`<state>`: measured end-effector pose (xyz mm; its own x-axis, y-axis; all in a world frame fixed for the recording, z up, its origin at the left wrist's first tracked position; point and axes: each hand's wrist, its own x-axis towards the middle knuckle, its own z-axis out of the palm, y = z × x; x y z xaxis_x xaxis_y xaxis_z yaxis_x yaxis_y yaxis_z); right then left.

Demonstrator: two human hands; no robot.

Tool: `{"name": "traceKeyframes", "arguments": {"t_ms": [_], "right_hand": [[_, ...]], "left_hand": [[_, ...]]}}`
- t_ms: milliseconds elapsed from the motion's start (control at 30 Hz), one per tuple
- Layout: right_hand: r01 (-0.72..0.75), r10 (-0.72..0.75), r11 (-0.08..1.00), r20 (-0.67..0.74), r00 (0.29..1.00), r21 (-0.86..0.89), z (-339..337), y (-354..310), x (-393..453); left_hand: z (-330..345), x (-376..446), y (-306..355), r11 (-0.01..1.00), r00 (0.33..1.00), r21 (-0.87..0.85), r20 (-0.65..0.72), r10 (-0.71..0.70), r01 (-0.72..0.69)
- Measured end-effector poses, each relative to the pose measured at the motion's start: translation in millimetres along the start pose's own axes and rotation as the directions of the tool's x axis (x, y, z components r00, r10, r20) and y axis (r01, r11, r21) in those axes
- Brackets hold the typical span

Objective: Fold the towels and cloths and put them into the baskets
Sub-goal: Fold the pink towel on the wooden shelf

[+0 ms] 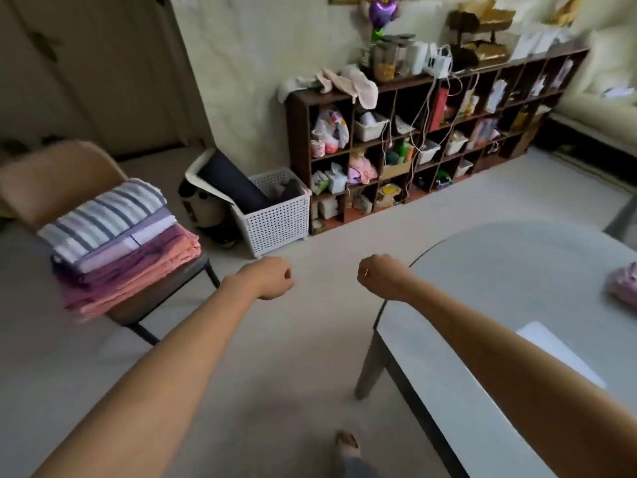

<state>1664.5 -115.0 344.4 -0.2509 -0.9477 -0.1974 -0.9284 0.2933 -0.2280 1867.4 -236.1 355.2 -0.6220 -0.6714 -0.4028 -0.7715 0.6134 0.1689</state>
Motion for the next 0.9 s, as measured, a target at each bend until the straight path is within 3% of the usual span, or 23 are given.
{"name": "traceKeyframes", "arguments": {"t_ms": [367,633,900], "right_hand": [[0.207,-0.207,0.978,0.001,0.978,-0.008,-26,-97,265],[0.180,-0.180,0.983,0.005,0.984,-0.041,-76,-114,438],[0.019,-0.018,1.000,-0.082,0.996,0.021,-115,-100,604]], "left_hand": [[-91,143,-157,0.986,0.986,-0.049,-0.030,-0.164,0.162],[-179,282,-232,0.989,0.988,-0.063,-0.066,-0.141,0.137],[-274,452,-289,0.999,0.997,0.030,-0.073,0.019,-0.017]]}}
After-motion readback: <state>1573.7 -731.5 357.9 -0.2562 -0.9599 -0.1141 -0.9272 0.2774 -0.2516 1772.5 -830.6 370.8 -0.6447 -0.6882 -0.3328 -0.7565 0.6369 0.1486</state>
